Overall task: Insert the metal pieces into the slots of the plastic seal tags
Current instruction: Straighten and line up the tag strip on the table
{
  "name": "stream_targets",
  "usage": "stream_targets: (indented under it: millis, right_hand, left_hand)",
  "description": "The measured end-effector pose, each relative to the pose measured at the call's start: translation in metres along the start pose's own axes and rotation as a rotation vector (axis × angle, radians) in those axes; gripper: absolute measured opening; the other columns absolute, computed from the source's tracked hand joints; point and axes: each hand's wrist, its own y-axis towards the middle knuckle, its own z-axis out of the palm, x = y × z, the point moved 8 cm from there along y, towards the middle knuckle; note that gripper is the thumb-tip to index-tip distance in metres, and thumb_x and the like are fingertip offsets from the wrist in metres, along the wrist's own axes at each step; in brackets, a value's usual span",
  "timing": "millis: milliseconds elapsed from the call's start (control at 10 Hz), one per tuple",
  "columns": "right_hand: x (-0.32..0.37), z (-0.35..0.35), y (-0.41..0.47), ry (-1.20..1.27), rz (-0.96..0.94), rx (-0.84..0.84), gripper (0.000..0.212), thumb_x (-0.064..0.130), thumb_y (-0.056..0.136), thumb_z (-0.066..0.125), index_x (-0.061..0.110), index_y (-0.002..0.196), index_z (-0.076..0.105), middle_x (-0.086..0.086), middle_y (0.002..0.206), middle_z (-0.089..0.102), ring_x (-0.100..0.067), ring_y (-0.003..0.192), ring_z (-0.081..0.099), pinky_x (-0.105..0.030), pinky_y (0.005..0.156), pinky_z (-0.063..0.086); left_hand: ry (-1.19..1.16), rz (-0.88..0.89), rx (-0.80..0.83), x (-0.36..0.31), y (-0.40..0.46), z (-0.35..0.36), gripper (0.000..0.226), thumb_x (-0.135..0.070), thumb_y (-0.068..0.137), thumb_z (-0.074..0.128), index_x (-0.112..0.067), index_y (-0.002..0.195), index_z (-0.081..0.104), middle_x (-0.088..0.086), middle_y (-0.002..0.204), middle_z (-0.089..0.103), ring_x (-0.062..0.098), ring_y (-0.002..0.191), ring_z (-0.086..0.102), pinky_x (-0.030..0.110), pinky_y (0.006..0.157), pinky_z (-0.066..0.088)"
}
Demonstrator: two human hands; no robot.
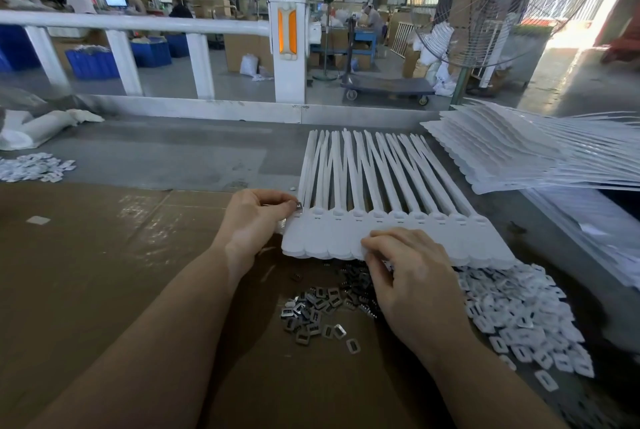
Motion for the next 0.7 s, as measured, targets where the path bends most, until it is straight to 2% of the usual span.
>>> stream_targets:
  millis: [100, 200, 300, 400, 500, 600, 700]
  right_hand:
    - [-0.0003, -0.0005, -0.0004, -0.002, -0.002, -0.003, 0.009, 0.010, 0.081, 0.069, 0.013, 0.089, 0.070, 0.002, 0.091, 0.068, -0.019, 0.087, 0.061, -0.036, 0.077, 0.049]
    - [-0.0002, -0.0003, -0.0002, 0.001, -0.001, -0.004, 0.009, 0.010, 0.081, 0.069, 0.013, 0.089, 0.070, 0.002, 0.091, 0.068, -0.018, 0.088, 0.061, -0.037, 0.077, 0.049]
    - [-0.0006, -0.0002, -0.0004, 0.003, 0.001, -0.001, 0.009, 0.010, 0.081, 0.069, 0.013, 0.090, 0.070, 0.002, 0.092, 0.068, -0.018, 0.088, 0.061, -0.037, 0.077, 0.049]
    - [-0.0007, -0.0005, -0.0004, 0.006, 0.005, -0.004, 0.009, 0.010, 0.081, 0.069, 0.013, 0.090, 0.070, 0.002, 0.092, 0.068, -0.019, 0.088, 0.061, -0.037, 0.077, 0.049]
    - [-0.0004, -0.0006, -0.0005, 0.005, 0.004, -0.005, 0.009, 0.010, 0.081, 0.069, 0.013, 0.090, 0.070, 0.002, 0.091, 0.068, -0.019, 0.088, 0.061, -0.037, 0.077, 0.049]
    - [-0.0011, -0.0001, -0.0003, 0.006, 0.009, 0.002, 0.009, 0.010, 0.082, 0.068, 0.013, 0.091, 0.070, 0.002, 0.092, 0.068, -0.019, 0.088, 0.061, -0.037, 0.078, 0.049]
    - [-0.0012, -0.0001, 0.0000, 0.015, 0.015, -0.001, 0.008, 0.010, 0.082, 0.068, 0.012, 0.090, 0.070, 0.002, 0.091, 0.068, -0.019, 0.087, 0.061, -0.036, 0.077, 0.048]
  left_hand:
    - [0.013, -0.011, 0.011, 0.0012, 0.0008, 0.0007, 0.010, -0.011, 0.084, 0.067, -0.014, 0.078, 0.074, 0.014, 0.087, 0.071, 0.026, 0.079, 0.062, 0.040, 0.078, 0.051]
    - [0.037, -0.018, 0.004, 0.0025, 0.0020, -0.0013, 0.010, -0.011, 0.083, 0.068, -0.017, 0.076, 0.074, 0.008, 0.083, 0.071, 0.021, 0.075, 0.062, 0.037, 0.073, 0.051]
    - [0.029, -0.040, -0.014, 0.0031, 0.0030, -0.0029, 0.012, -0.010, 0.080, 0.070, -0.017, 0.071, 0.074, 0.002, 0.070, 0.069, 0.007, 0.053, 0.060, 0.022, 0.048, 0.046]
    - [0.001, -0.090, -0.007, 0.0058, 0.0038, -0.0030, 0.009, -0.009, 0.078, 0.071, -0.014, 0.071, 0.074, 0.008, 0.072, 0.069, 0.010, 0.049, 0.059, 0.022, 0.044, 0.045]
    - [-0.022, -0.110, 0.002, 0.0064, 0.0034, -0.0028, 0.004, -0.010, 0.076, 0.072, -0.011, 0.073, 0.074, 0.013, 0.078, 0.068, 0.018, 0.059, 0.059, 0.026, 0.047, 0.045]
    - [-0.026, -0.118, -0.001, 0.0069, 0.0039, -0.0025, 0.005, -0.012, 0.075, 0.073, -0.013, 0.070, 0.074, 0.014, 0.080, 0.068, 0.020, 0.064, 0.058, 0.027, 0.049, 0.047]
    - [-0.021, -0.122, -0.010, 0.0075, 0.0056, -0.0026, 0.017, -0.009, 0.075, 0.071, -0.016, 0.060, 0.073, 0.014, 0.078, 0.069, 0.022, 0.063, 0.060, 0.027, 0.050, 0.050]
